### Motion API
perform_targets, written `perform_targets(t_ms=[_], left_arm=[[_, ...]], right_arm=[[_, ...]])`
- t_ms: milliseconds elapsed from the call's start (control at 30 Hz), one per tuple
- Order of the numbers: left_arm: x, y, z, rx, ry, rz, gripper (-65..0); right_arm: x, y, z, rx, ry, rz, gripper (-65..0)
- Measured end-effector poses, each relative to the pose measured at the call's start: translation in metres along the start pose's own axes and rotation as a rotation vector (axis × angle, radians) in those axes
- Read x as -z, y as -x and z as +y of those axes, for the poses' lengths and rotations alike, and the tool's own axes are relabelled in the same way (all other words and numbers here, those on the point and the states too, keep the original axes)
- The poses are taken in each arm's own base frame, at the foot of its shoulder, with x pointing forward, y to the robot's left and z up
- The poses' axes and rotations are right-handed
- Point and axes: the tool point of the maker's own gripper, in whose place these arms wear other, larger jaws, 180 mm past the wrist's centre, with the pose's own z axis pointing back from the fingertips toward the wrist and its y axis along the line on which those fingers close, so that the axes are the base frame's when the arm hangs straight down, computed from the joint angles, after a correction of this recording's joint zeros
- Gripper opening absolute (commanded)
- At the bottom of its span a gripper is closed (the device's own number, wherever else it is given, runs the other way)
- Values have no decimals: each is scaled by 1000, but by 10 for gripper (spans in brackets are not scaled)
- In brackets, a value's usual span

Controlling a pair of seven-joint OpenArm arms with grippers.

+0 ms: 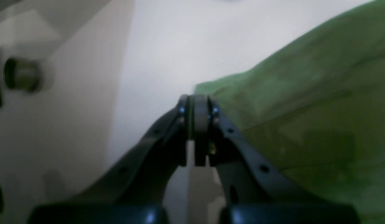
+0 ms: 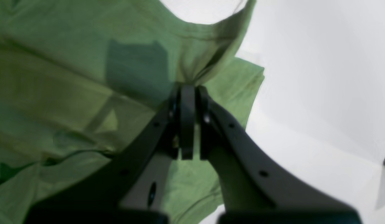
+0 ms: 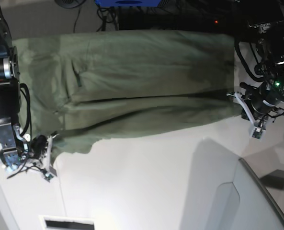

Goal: Layout the t-shirt on the table in an organized manner, then fold the t-shirt properly
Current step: 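Pull the folded edge taut with both grippers, flattening the strip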

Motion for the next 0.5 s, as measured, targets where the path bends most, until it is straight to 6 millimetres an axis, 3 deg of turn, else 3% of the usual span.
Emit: perform_targets(t_ms=[100, 333, 500], left_arm=[[2, 6, -9, 6, 21, 15, -650], [1, 5, -3, 5, 8, 14, -650], [1, 4, -3, 6, 8, 13, -650]], right_arm=[[-6, 9, 3, -16, 16, 32, -650], [-33, 18, -16, 34, 98, 42, -650], [-36, 38, -7, 66, 95, 70, -650]])
